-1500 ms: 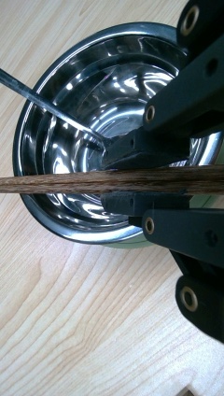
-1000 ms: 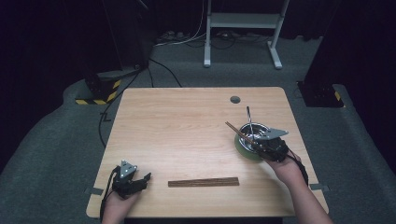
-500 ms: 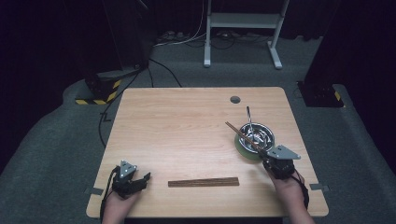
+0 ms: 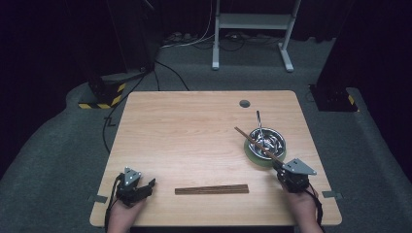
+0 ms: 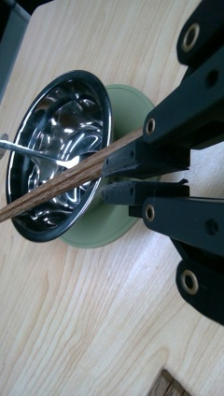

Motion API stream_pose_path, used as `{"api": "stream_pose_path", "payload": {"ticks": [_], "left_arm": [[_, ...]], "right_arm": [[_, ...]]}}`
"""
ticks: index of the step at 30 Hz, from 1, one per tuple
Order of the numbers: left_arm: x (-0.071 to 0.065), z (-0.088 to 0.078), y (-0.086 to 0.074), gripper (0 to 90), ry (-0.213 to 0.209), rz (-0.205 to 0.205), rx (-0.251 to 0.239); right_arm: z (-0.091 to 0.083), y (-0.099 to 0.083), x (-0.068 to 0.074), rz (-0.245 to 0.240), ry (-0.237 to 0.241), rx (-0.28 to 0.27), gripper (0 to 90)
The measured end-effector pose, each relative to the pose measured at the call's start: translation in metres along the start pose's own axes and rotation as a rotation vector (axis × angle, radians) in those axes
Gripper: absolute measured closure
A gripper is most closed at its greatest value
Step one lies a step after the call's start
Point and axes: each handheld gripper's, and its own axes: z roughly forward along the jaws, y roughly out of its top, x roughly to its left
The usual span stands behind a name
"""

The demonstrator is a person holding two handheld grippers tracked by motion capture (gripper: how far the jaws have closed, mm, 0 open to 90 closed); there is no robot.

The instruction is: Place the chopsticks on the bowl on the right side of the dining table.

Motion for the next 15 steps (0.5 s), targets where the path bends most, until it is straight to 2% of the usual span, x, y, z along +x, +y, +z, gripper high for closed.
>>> {"api": "stream_pose_path", "payload": {"ticks": [3,5,7,8,10,11,12,13,15], "left_arm": [[-0.0003,0.0000,0.0000,35.0,0.003,-0.002,-0.001],[0.0016,-0.0006,0.0010,35.0,-0.006,-0.011,0.016],[0.0020,0.0000,0.0016,35.3,-0.008,-0.024,0.015],[0.0029,-0.0008,0.0018,35.4,-0.007,-0.005,0.029],[0.0017,0.0001,0.0018,37.1,-0.013,-0.010,0.018],[0.0015,-0.0003,0.0023,38.4,-0.011,0.001,0.026],[-0.0006,0.0006,0.0021,39.6,0.000,-0.001,0.010],[-0.0019,0.0004,0.0024,41.4,0.020,0.027,0.003],[-0.0041,-0.0029,0.0065,43.4,0.033,0.044,0.018]], "right_arm": [[0.0007,-0.0027,-0.0025,0.005,-0.005,0.001,83.5],[0.0011,-0.0041,-0.0042,0.021,0.002,0.000,83.0],[0.0025,-0.0049,-0.0042,0.007,-0.005,0.009,82.6],[0.0033,-0.0051,-0.0047,0.008,-0.008,0.009,82.5],[0.0044,-0.0048,-0.0061,0.009,-0.013,0.011,82.4],[0.0046,-0.0043,-0.0069,0.003,-0.011,0.009,82.2],[0.0048,-0.0034,-0.0080,0.007,-0.013,0.003,82.1],[0.0046,-0.0025,-0.0087,0.018,-0.014,-0.001,81.9],[0.0040,-0.0008,-0.0091,0.022,-0.020,-0.008,81.6]]}}
